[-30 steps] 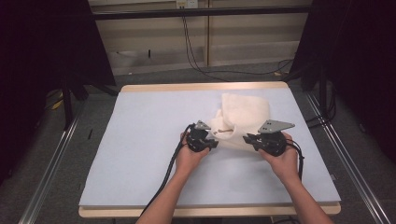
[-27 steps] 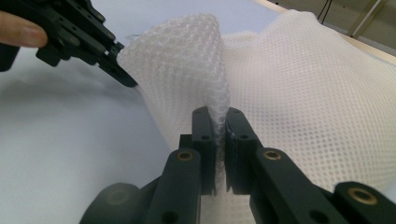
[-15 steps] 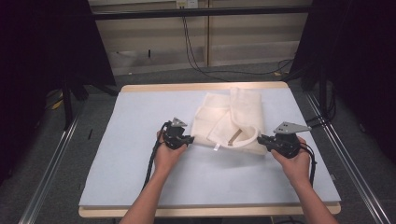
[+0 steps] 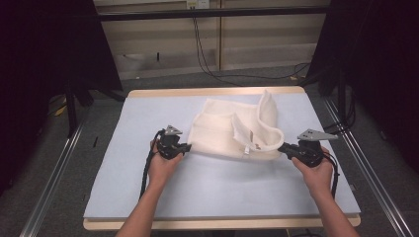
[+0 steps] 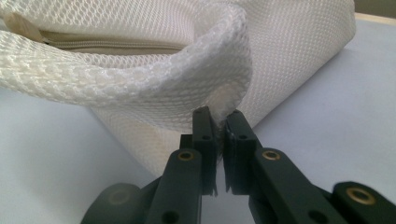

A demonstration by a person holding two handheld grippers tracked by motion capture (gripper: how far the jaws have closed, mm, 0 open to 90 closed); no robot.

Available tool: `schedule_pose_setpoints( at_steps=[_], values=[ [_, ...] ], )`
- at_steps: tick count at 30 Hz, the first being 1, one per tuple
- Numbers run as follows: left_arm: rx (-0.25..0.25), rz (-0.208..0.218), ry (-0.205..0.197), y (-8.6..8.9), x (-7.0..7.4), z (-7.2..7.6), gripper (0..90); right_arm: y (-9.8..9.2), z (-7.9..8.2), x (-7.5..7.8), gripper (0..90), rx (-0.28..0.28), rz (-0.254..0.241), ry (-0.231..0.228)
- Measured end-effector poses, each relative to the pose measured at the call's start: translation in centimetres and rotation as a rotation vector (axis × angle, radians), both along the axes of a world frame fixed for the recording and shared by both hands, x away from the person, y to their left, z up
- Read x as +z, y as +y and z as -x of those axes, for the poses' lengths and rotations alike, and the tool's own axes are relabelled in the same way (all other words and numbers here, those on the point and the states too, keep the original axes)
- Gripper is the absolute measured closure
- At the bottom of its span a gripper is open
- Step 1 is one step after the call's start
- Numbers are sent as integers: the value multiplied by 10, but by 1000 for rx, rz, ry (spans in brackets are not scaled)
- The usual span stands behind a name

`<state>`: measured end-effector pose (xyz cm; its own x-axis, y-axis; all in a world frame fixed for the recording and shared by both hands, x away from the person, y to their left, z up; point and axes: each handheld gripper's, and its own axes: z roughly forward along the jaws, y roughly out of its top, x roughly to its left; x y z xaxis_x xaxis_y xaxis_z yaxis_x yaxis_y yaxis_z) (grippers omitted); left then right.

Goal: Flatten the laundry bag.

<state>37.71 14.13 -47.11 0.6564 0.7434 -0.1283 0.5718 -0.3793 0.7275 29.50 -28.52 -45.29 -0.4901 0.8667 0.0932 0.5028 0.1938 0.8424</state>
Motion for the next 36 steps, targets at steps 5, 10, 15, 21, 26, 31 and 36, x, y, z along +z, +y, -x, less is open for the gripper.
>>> schedule_pose_setpoints(
  at_steps=[5,10,15,21,26,31,36],
  values=[
    [-23,3,5,1,-1,3,856,-6,4,-5,836,-1,-18,26],
    [-33,19,1,3,-4,7,853,-19,12,-11,816,-12,-41,55],
    [-28,21,-1,4,-5,9,852,-27,17,-15,794,-27,-47,77],
    [-34,17,-7,6,-4,9,851,-29,18,-18,803,-33,-51,80],
    [-29,-1,-20,11,-3,9,852,-24,14,-21,814,-43,-38,73],
    [-13,5,-16,22,-2,10,853,-20,13,-24,803,-29,-46,81],
    [-33,12,-19,27,-5,14,851,-18,16,-23,694,-17,-35,97]
  ],
)
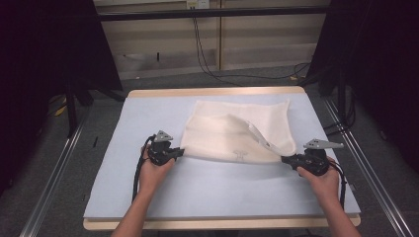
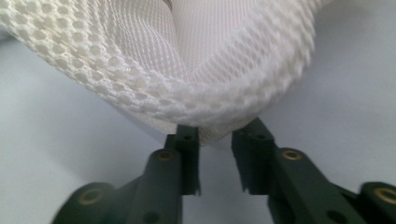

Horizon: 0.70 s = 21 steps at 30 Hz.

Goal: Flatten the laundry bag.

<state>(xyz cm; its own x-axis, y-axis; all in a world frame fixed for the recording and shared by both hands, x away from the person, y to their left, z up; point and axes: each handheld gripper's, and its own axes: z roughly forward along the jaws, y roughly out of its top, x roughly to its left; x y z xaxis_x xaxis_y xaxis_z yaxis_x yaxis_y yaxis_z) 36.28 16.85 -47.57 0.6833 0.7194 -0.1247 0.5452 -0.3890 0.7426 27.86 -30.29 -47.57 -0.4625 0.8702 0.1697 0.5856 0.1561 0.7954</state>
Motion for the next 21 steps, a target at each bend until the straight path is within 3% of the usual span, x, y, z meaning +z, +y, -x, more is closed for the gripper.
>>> schedule_pose_setpoints(
  at_steps=[2,3,4,8,12,15,21],
  values=[
    [5,3,4,1,-2,0,849,0,2,1,655,-1,31,8],
    [6,11,5,1,-2,-1,848,-2,5,1,644,3,77,21],
    [8,14,9,2,-2,-1,847,-4,7,1,632,5,82,22],
    [17,15,7,2,-2,-3,845,-15,14,4,619,-12,39,19],
    [20,5,-1,1,-1,-5,841,-23,20,10,665,-10,55,9],
    [20,10,1,1,-2,-6,840,-29,23,18,701,-14,36,-21],
    [24,9,4,2,-3,-7,837,-25,21,28,562,-25,21,-60]
  ],
)
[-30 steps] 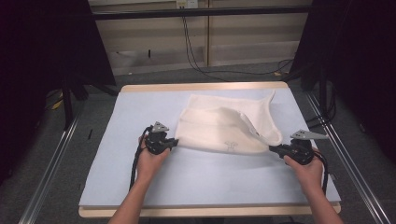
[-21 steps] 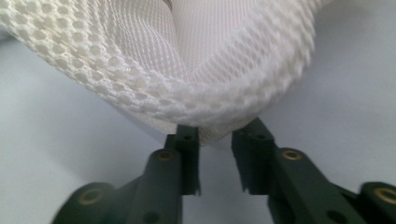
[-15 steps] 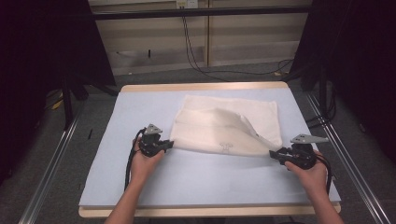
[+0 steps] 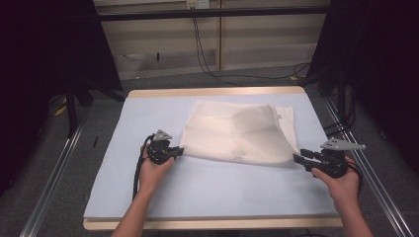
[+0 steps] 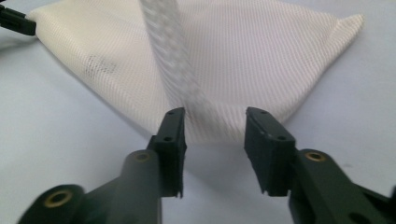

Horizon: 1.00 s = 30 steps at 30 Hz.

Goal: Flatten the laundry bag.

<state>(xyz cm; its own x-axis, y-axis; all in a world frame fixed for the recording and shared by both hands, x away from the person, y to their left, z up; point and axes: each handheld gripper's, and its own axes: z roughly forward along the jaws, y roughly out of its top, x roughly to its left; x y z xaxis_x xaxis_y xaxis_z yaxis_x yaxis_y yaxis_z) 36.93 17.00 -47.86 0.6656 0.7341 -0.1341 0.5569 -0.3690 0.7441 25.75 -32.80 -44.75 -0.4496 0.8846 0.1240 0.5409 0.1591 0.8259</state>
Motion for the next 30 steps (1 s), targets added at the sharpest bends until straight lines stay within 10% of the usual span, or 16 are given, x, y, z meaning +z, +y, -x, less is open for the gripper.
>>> schedule_pose_setpoints(
  at_steps=[5,10,21,30],
  values=[
    [-4,0,2,0,-1,-1,835,14,-8,7,454,16,12,-31],
    [2,0,5,-1,-2,0,825,30,-16,7,757,78,23,-60],
    [59,25,5,2,2,-3,630,42,-6,-21,846,290,136,58],
    [92,90,-9,2,6,-16,514,48,-7,-27,844,321,188,94]
  ],
)
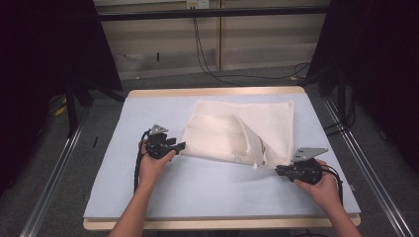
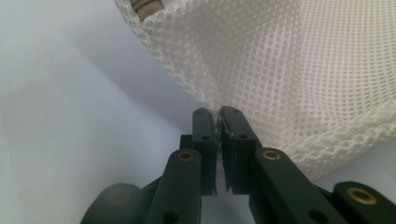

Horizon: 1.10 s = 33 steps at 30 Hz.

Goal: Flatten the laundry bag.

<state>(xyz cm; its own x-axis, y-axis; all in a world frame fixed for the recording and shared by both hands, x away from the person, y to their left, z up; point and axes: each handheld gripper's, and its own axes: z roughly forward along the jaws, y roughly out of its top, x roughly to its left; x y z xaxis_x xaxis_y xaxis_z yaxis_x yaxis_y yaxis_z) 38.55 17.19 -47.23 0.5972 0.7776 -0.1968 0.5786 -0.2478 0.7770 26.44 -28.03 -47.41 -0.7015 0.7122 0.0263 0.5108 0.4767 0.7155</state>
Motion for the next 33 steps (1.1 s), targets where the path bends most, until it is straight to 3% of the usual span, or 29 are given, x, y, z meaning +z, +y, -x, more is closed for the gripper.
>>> schedule_pose_setpoints(
  at_steps=[3,6,7,8,9,13,17,19,23,27,33],
  values=[
    [5,8,3,-3,-1,-8,510,0,-1,-1,844,9,6,7],
    [-23,-6,6,-5,1,-17,531,1,-1,-2,843,13,17,13],
    [-13,24,10,-8,1,-18,542,1,-2,-3,843,19,17,13],
    [-17,19,11,-10,1,-21,557,1,-2,-3,842,20,18,12],
    [-31,-27,11,-10,1,-24,571,1,-2,-3,842,21,17,13],
    [-92,-46,19,-18,-2,-25,685,1,-1,-3,840,13,18,13],
    [-88,-29,22,-16,3,-19,796,1,-2,-4,840,9,18,17],
    [-99,-28,-2,-14,9,-14,830,2,-2,-4,841,10,19,18],
    [-111,-12,-23,-11,17,-5,852,1,-3,-5,843,5,4,31],
    [-124,13,-36,-5,15,8,856,0,-3,-5,845,-13,1,41],
    [-179,-38,-20,5,5,26,857,0,-3,-5,845,-24,-9,45]
  ],
)
